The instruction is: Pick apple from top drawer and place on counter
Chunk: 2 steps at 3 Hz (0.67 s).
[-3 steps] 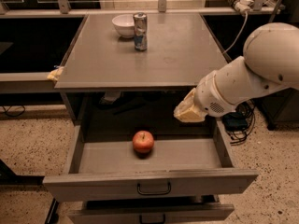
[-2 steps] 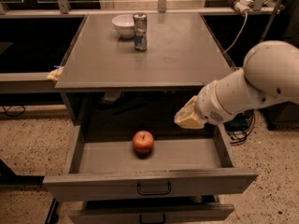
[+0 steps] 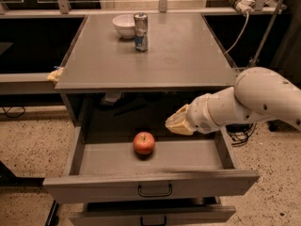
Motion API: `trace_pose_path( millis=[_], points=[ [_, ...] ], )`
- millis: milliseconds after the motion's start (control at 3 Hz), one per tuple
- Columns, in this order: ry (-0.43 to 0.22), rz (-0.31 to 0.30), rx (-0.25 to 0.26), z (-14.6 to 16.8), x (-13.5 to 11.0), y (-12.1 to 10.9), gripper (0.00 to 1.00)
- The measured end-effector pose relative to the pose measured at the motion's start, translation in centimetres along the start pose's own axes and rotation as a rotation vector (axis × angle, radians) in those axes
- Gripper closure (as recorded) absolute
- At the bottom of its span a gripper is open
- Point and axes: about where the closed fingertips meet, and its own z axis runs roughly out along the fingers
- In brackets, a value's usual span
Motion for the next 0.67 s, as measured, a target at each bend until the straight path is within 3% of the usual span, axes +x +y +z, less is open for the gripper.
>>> trace_pose_path(
  millis=[333, 667],
  points=[
    [-0.058, -0.013, -0.03, 2.4, -0.5, 0.1, 0.59],
    [-0.091, -0.036, -0.074, 4.8, -1.2, 0.6, 0.47]
  ],
)
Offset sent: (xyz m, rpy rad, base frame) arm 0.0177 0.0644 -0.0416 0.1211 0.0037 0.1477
